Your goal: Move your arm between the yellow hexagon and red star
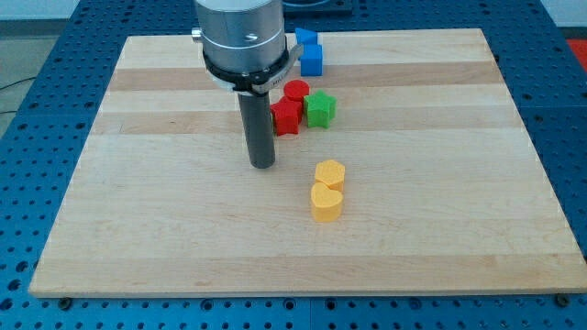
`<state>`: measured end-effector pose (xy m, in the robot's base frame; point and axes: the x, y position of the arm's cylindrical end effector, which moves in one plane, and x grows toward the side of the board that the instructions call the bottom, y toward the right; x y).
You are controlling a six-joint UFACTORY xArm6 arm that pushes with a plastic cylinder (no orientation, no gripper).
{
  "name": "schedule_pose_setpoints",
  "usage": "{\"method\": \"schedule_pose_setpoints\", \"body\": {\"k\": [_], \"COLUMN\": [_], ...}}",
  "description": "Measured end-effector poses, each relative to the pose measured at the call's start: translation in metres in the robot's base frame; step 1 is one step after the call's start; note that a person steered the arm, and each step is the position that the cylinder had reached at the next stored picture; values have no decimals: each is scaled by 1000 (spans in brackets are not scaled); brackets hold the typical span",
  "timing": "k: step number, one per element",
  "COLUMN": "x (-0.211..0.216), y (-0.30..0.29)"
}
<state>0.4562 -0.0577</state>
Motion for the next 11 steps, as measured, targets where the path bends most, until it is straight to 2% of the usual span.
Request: {"method": "schedule_pose_setpoints", "body": {"k": [4, 7, 9, 10, 11], "x": [0, 4, 43, 9, -3], "y": [6, 41, 39, 34, 35]}}
